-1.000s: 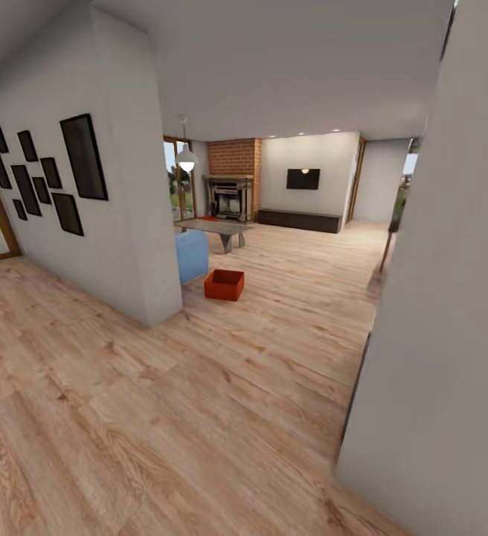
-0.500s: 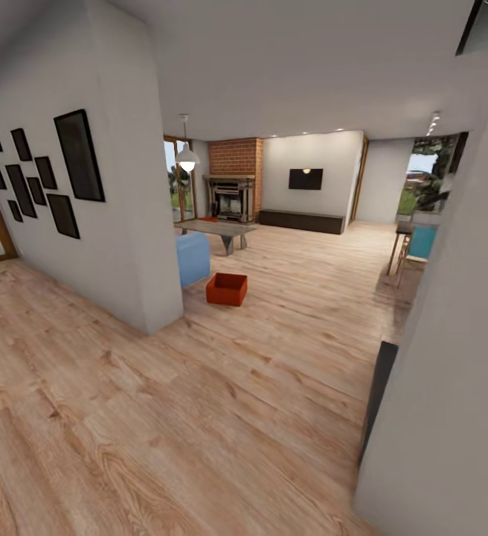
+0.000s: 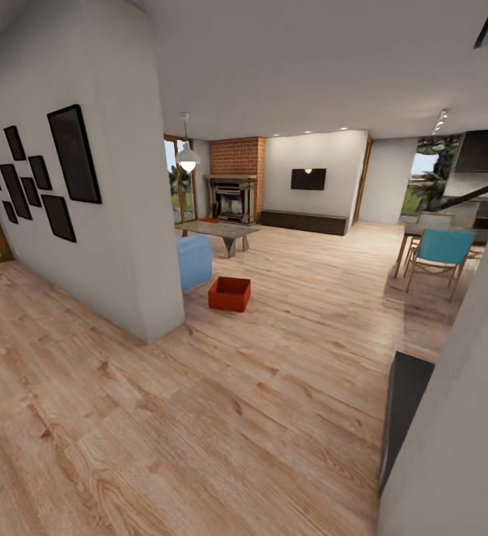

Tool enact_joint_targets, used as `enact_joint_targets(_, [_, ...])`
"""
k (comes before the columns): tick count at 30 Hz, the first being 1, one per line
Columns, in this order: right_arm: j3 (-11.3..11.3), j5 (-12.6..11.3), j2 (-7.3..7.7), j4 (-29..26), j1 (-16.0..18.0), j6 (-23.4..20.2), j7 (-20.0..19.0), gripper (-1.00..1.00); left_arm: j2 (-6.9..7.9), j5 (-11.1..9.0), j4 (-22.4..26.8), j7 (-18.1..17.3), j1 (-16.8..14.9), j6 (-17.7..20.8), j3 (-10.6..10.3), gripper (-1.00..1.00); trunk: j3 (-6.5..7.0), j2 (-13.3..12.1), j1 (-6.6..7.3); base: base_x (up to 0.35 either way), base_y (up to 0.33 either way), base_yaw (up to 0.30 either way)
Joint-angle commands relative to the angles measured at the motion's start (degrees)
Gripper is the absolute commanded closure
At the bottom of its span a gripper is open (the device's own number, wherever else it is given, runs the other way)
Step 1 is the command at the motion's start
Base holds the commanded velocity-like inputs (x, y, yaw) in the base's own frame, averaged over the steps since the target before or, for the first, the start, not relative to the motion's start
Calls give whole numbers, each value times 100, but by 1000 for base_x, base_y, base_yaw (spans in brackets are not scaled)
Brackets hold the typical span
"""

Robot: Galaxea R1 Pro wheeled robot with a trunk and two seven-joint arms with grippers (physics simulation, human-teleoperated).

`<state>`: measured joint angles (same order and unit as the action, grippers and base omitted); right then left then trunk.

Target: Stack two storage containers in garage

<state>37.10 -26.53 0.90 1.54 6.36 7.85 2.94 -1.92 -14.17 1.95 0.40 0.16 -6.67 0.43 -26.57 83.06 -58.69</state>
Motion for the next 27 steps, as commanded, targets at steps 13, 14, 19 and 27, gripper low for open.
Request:
enact_joint_targets(13, [53,-21,-5,13,5,58,5,-100,-1,9,7,4,2,-1,-43,-100,-5,2,-3,322,115,0])
enact_joint_targets(14, [56,-20,-4,13,5,58,5,-100,-1,9,7,4,2,-1,-43,-100,-5,2,-3,322,115,0])
enact_joint_targets(19, [59,-19,-2,13,5,59,5,-100,-1,10,7,4,2,-3,-50,-100,-5,2,-3,322,115,0])
enact_joint_targets(27, [60,-19,-2,13,5,59,5,-100,-1,11,7,4,2,-42,-15,-100,-5,2,-3,322,115,0])
